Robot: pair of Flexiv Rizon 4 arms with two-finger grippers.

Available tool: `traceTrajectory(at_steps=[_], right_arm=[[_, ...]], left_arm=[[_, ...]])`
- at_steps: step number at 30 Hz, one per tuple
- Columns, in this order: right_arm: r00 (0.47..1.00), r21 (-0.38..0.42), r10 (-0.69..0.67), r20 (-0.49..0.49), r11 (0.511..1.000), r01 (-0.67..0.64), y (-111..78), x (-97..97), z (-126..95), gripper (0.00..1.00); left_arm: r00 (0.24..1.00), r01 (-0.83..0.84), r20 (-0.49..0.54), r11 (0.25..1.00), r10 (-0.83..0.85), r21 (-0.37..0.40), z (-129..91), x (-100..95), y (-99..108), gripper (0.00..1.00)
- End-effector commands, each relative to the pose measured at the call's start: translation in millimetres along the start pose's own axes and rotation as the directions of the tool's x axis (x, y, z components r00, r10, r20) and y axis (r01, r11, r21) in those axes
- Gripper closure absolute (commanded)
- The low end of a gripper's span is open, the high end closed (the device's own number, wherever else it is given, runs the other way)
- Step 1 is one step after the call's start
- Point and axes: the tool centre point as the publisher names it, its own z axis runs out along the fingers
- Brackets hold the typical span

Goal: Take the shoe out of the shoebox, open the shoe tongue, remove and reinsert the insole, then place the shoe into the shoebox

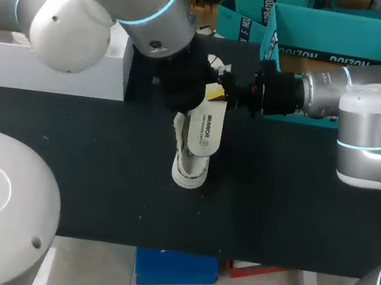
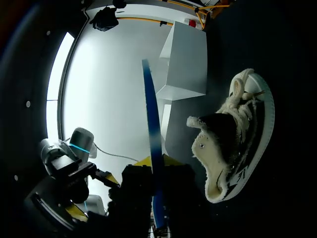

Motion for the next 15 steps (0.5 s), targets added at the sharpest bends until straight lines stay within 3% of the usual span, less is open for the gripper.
traceTrajectory(at_steps=[1,15], right_arm=[[1.000,0.000,0.001,0.001,1.000,-0.001,0.5,-0.4,1.0,1.00],[1.000,0.000,0.001,0.001,1.000,-0.001,0.5,-0.4,1.0,1.00]], left_arm=[[0.980,0.003,-0.198,1.000,-0.003,0.000,4.5,-7.0,9.2,0.00],[0.980,-0.005,-0.199,1.000,0.006,0.007,6.5,-11.0,15.3,0.00]])
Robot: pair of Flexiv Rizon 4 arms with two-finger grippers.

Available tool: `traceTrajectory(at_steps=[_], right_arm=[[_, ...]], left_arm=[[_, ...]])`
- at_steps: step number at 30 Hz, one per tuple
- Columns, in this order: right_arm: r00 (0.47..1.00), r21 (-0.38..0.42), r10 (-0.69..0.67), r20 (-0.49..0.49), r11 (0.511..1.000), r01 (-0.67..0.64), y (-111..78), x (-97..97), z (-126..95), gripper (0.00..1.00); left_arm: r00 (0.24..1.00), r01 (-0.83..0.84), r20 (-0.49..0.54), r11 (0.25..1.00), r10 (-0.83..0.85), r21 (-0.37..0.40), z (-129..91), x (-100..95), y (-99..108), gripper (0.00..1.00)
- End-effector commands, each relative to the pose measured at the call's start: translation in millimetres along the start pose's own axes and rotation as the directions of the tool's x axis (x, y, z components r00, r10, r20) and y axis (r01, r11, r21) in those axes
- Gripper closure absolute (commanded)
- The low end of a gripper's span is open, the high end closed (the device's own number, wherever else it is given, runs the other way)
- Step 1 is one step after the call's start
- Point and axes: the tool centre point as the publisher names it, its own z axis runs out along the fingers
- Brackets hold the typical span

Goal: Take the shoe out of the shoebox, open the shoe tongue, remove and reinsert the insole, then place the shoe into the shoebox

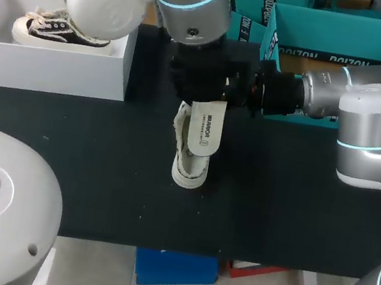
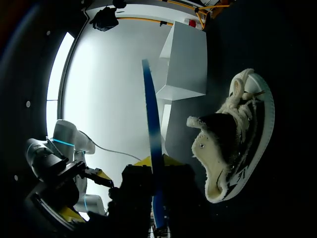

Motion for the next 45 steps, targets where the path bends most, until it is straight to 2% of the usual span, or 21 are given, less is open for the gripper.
traceTrajectory(at_steps=[1,14,31,45], right_arm=[[1.000,0.000,0.001,0.002,1.000,-0.001,0.5,-0.4,1,1.00],[1.000,0.000,0.001,0.002,1.000,-0.001,0.5,-0.4,1,1.00],[1.000,0.000,0.001,0.002,1.000,-0.001,0.5,-0.4,1,1.00],[1.000,0.000,0.001,0.002,1.000,-0.001,0.5,-0.4,1,1.00]], left_arm=[[1.000,0.000,-0.022,1.000,0.000,0.000,3,-2.8,1,0.00],[1.000,-0.015,0.000,1.000,0.015,0.013,7,-1.5,11,0.00],[0.998,-0.009,-0.054,1.000,0.010,0.014,13,5.4,82,0.00],[0.998,0.013,-0.060,0.999,-0.011,0.030,28,13.0,127,0.00]])
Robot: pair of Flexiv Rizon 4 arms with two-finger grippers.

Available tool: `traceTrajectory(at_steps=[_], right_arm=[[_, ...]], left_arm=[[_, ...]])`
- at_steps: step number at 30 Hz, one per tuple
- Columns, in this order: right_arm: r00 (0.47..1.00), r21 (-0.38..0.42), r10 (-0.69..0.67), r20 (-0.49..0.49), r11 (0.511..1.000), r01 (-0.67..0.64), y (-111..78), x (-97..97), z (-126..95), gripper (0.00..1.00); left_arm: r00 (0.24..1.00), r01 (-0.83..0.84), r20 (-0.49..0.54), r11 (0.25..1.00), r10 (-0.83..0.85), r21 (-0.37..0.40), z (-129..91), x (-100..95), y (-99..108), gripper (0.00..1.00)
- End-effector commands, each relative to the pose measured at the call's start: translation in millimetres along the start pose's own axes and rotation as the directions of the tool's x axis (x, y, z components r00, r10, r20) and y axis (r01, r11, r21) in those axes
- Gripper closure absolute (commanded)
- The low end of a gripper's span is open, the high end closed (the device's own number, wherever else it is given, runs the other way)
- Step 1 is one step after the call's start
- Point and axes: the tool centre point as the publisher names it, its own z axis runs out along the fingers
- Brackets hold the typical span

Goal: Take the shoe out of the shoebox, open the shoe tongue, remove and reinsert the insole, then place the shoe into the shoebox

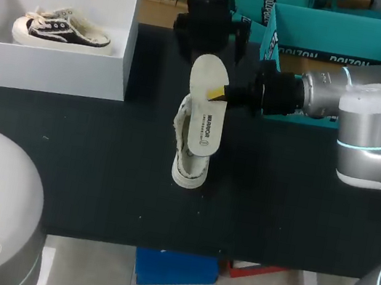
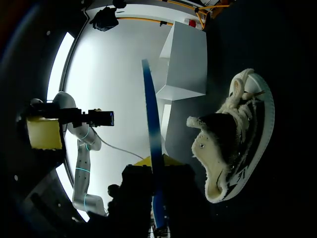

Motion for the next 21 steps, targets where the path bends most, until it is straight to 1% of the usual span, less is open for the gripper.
traceTrajectory(at_steps=[1,15,21], right_arm=[[1.000,0.000,0.001,0.002,1.000,-0.001,0.5,-0.4,1,1.00],[1.000,0.000,0.001,0.002,1.000,-0.001,0.5,-0.4,1,1.00],[1.000,0.000,0.001,0.002,1.000,-0.001,0.5,-0.4,1,1.00]], left_arm=[[1.000,-0.002,0.006,1.000,0.002,0.010,7,-0.9,15,0.00],[1.000,0.025,-0.007,1.000,-0.025,-0.002,11,12.2,45,0.00],[0.999,0.024,-0.022,1.000,-0.024,-0.013,9,12.0,46,0.00]])
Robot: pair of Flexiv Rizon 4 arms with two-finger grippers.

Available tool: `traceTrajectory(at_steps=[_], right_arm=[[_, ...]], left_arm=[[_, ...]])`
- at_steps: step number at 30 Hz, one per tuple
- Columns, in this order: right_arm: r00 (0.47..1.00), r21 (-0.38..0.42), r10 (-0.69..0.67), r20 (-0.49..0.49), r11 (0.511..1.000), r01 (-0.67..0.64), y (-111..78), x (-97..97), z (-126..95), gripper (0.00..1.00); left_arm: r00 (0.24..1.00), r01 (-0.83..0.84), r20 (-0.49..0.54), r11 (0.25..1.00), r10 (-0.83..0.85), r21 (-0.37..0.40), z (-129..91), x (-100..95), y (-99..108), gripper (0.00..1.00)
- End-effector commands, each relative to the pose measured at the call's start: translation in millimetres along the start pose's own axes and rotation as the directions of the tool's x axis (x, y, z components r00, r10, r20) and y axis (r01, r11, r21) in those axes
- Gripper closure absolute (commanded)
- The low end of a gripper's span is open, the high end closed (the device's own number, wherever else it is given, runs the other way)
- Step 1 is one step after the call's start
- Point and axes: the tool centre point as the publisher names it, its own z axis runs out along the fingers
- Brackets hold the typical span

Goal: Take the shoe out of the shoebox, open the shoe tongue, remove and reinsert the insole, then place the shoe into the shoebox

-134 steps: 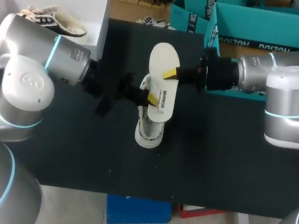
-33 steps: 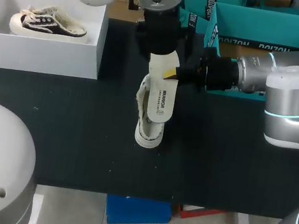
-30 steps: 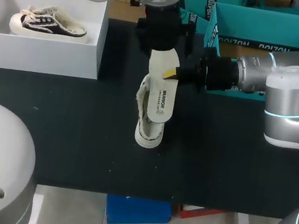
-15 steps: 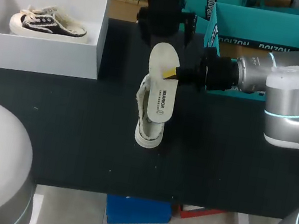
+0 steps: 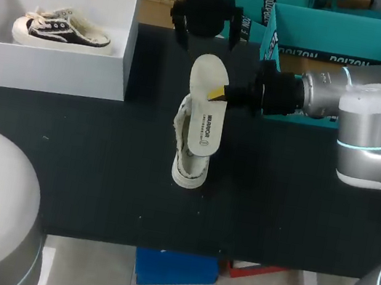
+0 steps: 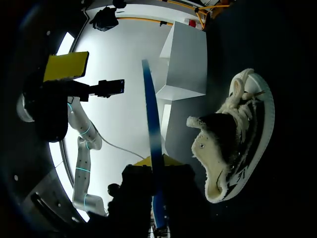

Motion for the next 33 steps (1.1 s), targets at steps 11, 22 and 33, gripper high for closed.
traceTrajectory(at_steps=[11,22,33], right_arm=[[1.000,0.000,0.001,0.002,1.000,-0.001,0.5,-0.4,1,1.00],[1.000,0.000,0.001,0.002,1.000,-0.001,0.5,-0.4,1,1.00],[1.000,0.000,0.001,0.002,1.000,-0.001,0.5,-0.4,1,1.00]], left_arm=[[1.000,-0.016,-0.002,1.000,0.016,-0.005,-3,-1.0,-16,0.00],[0.999,-0.041,0.004,0.999,0.041,-0.002,-9,-0.6,-55,0.00],[0.998,-0.057,0.021,0.998,0.058,-0.017,-15,0.9,-98,0.00]])
